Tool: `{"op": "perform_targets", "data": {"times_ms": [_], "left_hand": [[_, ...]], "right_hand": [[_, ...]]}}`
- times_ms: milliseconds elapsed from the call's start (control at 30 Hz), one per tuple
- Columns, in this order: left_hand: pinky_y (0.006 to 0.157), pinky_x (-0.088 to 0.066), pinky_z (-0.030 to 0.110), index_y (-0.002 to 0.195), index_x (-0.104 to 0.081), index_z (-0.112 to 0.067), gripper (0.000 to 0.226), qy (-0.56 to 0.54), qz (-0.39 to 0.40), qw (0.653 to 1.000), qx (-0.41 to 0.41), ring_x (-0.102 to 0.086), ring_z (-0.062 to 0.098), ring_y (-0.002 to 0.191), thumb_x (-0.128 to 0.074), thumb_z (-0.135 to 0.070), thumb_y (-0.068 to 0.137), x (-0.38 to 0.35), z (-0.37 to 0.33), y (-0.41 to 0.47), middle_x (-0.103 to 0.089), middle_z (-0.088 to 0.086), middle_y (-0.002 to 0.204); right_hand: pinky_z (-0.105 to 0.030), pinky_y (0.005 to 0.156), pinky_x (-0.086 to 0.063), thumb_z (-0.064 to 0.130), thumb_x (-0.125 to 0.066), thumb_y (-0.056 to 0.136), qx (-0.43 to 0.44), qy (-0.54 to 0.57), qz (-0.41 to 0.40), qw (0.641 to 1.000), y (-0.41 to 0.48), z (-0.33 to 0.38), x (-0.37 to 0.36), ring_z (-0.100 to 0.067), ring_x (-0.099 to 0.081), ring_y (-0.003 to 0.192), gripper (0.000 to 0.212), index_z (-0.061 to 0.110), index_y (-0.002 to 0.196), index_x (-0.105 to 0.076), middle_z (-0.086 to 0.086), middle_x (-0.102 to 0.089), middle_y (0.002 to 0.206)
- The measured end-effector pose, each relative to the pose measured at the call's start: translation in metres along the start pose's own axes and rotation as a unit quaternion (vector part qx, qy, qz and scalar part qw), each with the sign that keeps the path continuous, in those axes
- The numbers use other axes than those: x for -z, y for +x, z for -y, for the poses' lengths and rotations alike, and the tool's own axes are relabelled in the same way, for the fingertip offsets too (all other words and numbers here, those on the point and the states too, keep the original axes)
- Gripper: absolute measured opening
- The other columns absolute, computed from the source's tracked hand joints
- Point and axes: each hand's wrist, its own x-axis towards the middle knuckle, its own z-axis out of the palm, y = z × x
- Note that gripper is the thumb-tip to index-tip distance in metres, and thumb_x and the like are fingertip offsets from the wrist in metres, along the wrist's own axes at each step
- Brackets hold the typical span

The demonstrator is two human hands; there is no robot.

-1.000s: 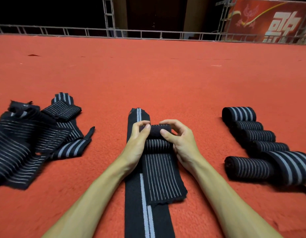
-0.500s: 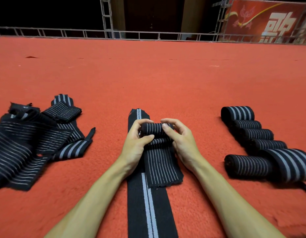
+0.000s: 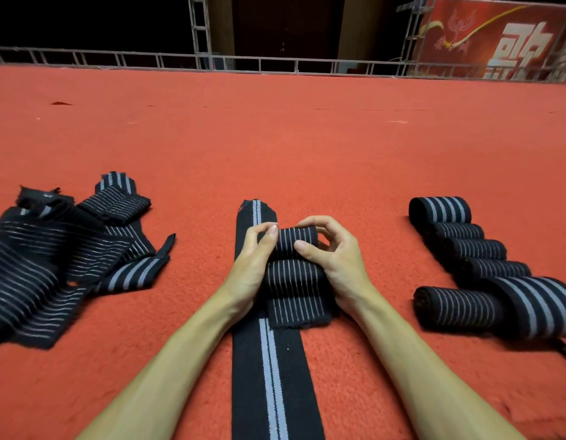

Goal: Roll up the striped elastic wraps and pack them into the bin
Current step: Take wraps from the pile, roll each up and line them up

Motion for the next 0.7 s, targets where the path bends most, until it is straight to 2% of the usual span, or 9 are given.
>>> {"op": "perform_targets", "data": {"times_ms": [133, 267, 367, 467, 533, 600, 700], "left_hand": [[0.076, -0.053, 0.030, 0.118, -0.047, -0.028, 0.020, 0.012, 0.014, 1.000, -0.004, -0.065, 0.012, 0.087, -0.042, -0.033, 0.098, 0.0032, 0.0018, -0.0002, -0.064, 0.004, 0.105], [0.071, -0.055, 0.029, 0.116, -0.046, -0.025, 0.021, -0.022, 0.011, 0.999, -0.033, -0.067, 0.011, 0.080, -0.048, -0.014, 0.098, 0.0049, 0.0021, -0.0005, -0.066, 0.001, 0.096], [0.078, -0.054, 0.026, 0.118, -0.046, -0.026, 0.038, -0.030, 0.016, 0.997, -0.074, -0.063, 0.008, 0.088, -0.060, -0.009, 0.087, 0.0075, 0.0041, 0.0005, -0.062, 0.000, 0.100], [0.087, -0.050, 0.026, 0.123, -0.047, -0.025, 0.050, -0.028, 0.036, 0.994, -0.104, -0.057, 0.011, 0.096, -0.059, -0.007, 0.078, 0.0095, 0.0028, -0.0002, -0.058, 0.006, 0.106], [0.089, -0.047, 0.027, 0.124, -0.049, -0.024, 0.054, -0.025, 0.050, 0.991, -0.119, -0.054, 0.013, 0.096, -0.058, -0.001, 0.076, 0.0105, 0.0023, -0.0002, -0.055, 0.007, 0.107], [0.091, -0.046, 0.026, 0.122, -0.052, -0.026, 0.056, -0.010, 0.060, 0.990, -0.129, -0.054, 0.012, 0.097, -0.056, 0.003, 0.075, 0.0102, 0.0018, -0.0001, -0.055, 0.002, 0.108], [0.095, -0.045, 0.030, 0.121, -0.055, -0.032, 0.059, 0.000, 0.059, 0.993, -0.099, -0.055, 0.013, 0.104, -0.053, 0.001, 0.072, 0.0090, 0.0029, 0.0007, -0.055, -0.002, 0.116]], "right_hand": [[-0.033, 0.073, -0.050, 0.005, -0.072, 0.069, -0.003, 0.045, 0.023, 0.999, -0.0005, 0.0000, 0.0001, -0.012, -0.058, 0.082, 0.026, 0.021, 0.086, -0.063, 0.006, -0.066, 0.094], [-0.043, 0.083, -0.047, 0.002, -0.072, 0.069, -0.017, 0.068, 0.049, 0.996, 0.0007, -0.0022, 0.0002, -0.021, -0.056, 0.092, 0.029, 0.022, 0.088, -0.065, 0.002, -0.066, 0.103], [-0.042, 0.081, -0.050, 0.018, -0.076, 0.072, -0.035, 0.035, 0.026, 0.998, 0.0009, -0.0036, 0.0000, -0.021, -0.060, 0.091, 0.029, 0.025, 0.100, -0.069, 0.000, -0.067, 0.097], [-0.044, 0.086, -0.052, 0.043, -0.075, 0.073, -0.049, -0.011, 0.003, 0.999, 0.0010, -0.0045, -0.0024, -0.022, -0.063, 0.099, 0.033, 0.028, 0.103, -0.069, 0.000, -0.068, 0.101], [-0.040, 0.090, -0.051, 0.050, -0.073, 0.075, -0.051, -0.041, -0.005, 0.998, 0.0002, -0.0036, -0.0049, -0.019, -0.063, 0.102, 0.036, 0.027, 0.102, -0.069, -0.001, -0.069, 0.104], [-0.034, 0.085, -0.050, 0.049, -0.074, 0.076, -0.056, -0.057, -0.011, 0.997, -0.0002, -0.0022, -0.0057, -0.014, -0.064, 0.097, 0.036, 0.024, 0.101, -0.068, -0.001, -0.070, 0.103], [-0.029, 0.076, -0.051, 0.031, -0.075, 0.076, -0.074, -0.027, -0.009, 0.997, -0.0006, -0.0006, -0.0029, -0.010, -0.064, 0.086, 0.028, 0.018, 0.099, -0.067, -0.002, -0.068, 0.096]]}}
